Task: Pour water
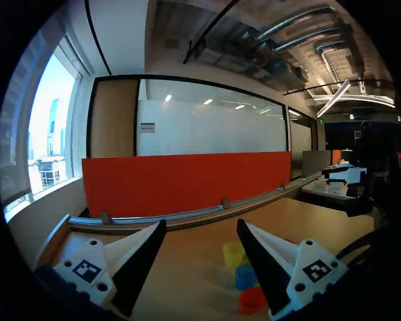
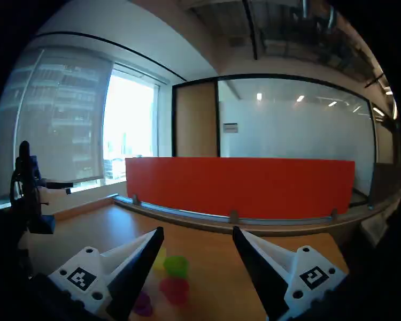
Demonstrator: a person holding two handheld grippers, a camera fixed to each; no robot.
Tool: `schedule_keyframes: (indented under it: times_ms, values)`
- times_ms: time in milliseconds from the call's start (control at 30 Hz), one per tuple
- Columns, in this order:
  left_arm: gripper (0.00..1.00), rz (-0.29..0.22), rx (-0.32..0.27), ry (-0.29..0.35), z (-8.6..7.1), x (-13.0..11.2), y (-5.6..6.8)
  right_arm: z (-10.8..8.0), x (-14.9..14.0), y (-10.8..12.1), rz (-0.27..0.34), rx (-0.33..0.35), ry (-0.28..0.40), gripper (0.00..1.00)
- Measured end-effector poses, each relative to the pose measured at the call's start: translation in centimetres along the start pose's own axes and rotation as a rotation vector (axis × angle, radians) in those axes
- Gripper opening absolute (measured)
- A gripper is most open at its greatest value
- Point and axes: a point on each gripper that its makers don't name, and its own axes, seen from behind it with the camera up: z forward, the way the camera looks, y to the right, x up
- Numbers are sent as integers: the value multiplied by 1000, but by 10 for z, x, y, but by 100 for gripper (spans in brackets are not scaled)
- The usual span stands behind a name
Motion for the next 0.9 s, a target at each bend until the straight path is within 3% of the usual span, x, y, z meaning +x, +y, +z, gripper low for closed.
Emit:
schedule_keyframes:
  times_ms: [200,600,900]
  values:
    - [98,0,-99,-23,7,-1,18,8,6,-13,9,90,4,100]
    - [98,24,-262,-73,12,-11,42,15,6,-25,-43,187,-44,100]
    - [98,81,-319,-138,14,-24,50,21,-3,-25,-109,215,-110,100]
